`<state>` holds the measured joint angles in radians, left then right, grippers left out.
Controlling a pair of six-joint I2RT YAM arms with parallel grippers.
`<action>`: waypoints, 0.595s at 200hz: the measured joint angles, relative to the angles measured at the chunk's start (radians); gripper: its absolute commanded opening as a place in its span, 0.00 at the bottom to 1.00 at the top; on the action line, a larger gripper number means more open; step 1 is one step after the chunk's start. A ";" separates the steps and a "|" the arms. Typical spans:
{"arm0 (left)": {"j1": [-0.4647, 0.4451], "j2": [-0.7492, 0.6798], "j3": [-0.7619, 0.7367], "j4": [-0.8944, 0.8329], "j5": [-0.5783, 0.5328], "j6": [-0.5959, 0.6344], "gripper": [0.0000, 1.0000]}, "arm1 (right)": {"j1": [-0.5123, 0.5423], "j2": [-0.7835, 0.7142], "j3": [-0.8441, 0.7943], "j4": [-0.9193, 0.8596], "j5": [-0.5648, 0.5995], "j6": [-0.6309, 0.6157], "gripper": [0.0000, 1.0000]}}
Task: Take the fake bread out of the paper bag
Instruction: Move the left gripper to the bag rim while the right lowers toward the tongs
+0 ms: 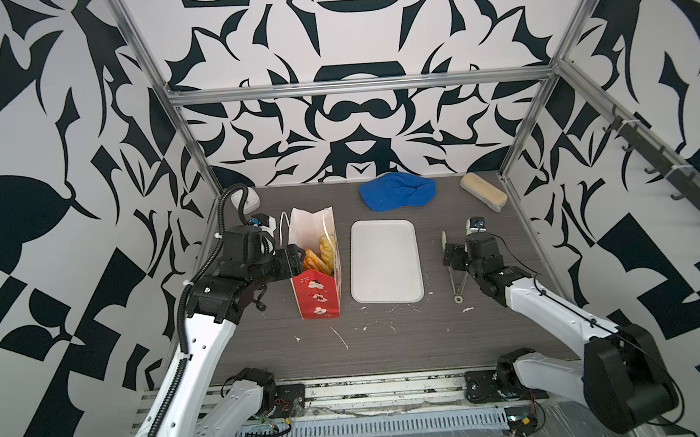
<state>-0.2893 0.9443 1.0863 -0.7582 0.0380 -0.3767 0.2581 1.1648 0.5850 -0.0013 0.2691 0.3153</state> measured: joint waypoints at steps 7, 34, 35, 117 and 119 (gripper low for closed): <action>0.000 0.005 0.000 0.009 -0.017 0.000 0.72 | 0.000 0.000 -0.001 0.002 0.000 0.000 0.98; -0.002 0.023 0.000 0.045 -0.058 -0.002 0.62 | 0.000 0.010 -0.007 0.009 0.000 0.000 0.98; -0.002 0.024 0.000 0.046 -0.060 0.000 0.62 | 0.000 0.011 -0.007 0.009 0.000 0.000 0.98; -0.008 0.109 0.000 0.112 -0.084 -0.019 0.28 | 0.000 0.021 -0.020 0.020 0.000 -0.003 0.98; -0.008 0.110 0.000 0.112 -0.084 -0.019 0.26 | 0.000 0.021 -0.020 0.020 0.000 -0.003 0.98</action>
<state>-0.2977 1.0546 1.0866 -0.6460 -0.0460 -0.3962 0.2581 1.1862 0.5652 0.0189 0.2687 0.3126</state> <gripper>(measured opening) 0.327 0.981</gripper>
